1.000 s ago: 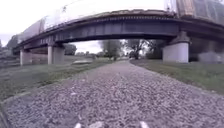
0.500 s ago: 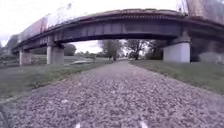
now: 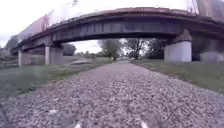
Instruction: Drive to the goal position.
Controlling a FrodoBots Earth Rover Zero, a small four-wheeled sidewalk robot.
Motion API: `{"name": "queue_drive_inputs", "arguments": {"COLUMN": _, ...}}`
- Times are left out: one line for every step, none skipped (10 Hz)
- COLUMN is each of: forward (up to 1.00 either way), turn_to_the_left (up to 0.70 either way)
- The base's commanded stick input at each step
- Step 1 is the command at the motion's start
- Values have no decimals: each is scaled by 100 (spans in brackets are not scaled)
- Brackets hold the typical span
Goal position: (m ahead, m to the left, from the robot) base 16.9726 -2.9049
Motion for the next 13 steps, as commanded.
{"name": "queue_drive_inputs", "arguments": {"forward": 70, "turn_to_the_left": 0}}
{"name": "queue_drive_inputs", "arguments": {"forward": 70, "turn_to_the_left": 0}}
{"name": "queue_drive_inputs", "arguments": {"forward": 70, "turn_to_the_left": 0}}
{"name": "queue_drive_inputs", "arguments": {"forward": 70, "turn_to_the_left": 0}}
{"name": "queue_drive_inputs", "arguments": {"forward": 70, "turn_to_the_left": 0}}
{"name": "queue_drive_inputs", "arguments": {"forward": 70, "turn_to_the_left": 0}}
{"name": "queue_drive_inputs", "arguments": {"forward": 70, "turn_to_the_left": 0}}
{"name": "queue_drive_inputs", "arguments": {"forward": 70, "turn_to_the_left": 0}}
{"name": "queue_drive_inputs", "arguments": {"forward": 70, "turn_to_the_left": 0}}
{"name": "queue_drive_inputs", "arguments": {"forward": 70, "turn_to_the_left": 0}}
{"name": "queue_drive_inputs", "arguments": {"forward": 70, "turn_to_the_left": 0}}
{"name": "queue_drive_inputs", "arguments": {"forward": 70, "turn_to_the_left": 0}}
{"name": "queue_drive_inputs", "arguments": {"forward": 70, "turn_to_the_left": 0}}
